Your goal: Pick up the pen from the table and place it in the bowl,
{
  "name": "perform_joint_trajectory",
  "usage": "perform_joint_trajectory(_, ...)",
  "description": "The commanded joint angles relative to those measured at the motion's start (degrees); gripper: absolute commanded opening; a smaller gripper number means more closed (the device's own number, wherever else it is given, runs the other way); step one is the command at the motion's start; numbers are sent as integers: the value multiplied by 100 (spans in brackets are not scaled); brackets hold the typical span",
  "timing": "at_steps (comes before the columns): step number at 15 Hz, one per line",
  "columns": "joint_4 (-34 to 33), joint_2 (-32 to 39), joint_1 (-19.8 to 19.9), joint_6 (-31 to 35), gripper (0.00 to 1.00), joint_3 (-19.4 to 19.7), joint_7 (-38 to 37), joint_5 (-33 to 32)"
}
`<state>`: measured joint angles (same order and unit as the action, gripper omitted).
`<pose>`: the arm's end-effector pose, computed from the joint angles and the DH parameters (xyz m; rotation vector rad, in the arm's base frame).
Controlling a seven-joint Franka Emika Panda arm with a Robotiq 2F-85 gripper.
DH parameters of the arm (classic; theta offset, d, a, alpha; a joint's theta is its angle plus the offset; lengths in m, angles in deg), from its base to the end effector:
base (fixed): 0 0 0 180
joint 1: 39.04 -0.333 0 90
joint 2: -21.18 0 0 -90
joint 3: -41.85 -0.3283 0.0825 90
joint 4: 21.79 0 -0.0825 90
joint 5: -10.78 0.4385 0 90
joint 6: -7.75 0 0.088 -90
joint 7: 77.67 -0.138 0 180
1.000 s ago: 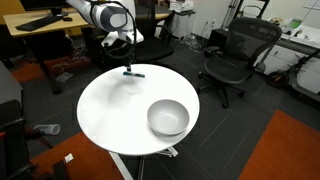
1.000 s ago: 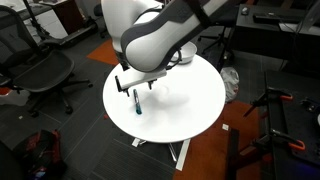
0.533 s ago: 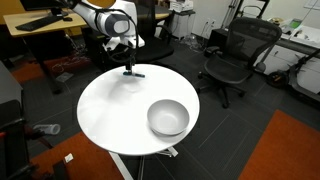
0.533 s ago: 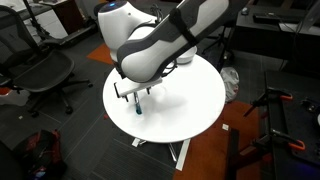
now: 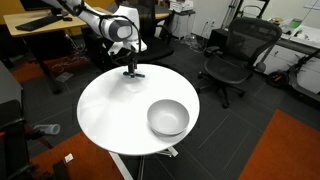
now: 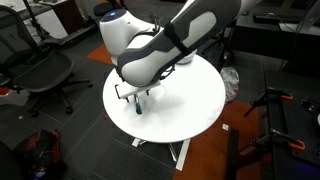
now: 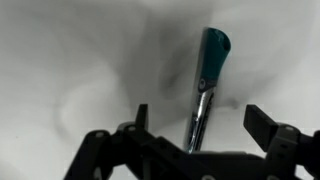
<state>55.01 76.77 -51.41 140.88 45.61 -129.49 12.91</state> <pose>0.7766 0.1279 0.0800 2.9084 -1.1456 0.0412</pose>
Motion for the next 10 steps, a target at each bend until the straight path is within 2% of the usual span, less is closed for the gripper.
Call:
perform_joint_trajectory(1,-312,176,-25,-150,68,92,-30,-35)
perform_joint_trajectory(8,-476,300,7,-169,12,97,-3,-14)
perform_joint_trajectory(10,-488,301,21,-173,1,72,26,4)
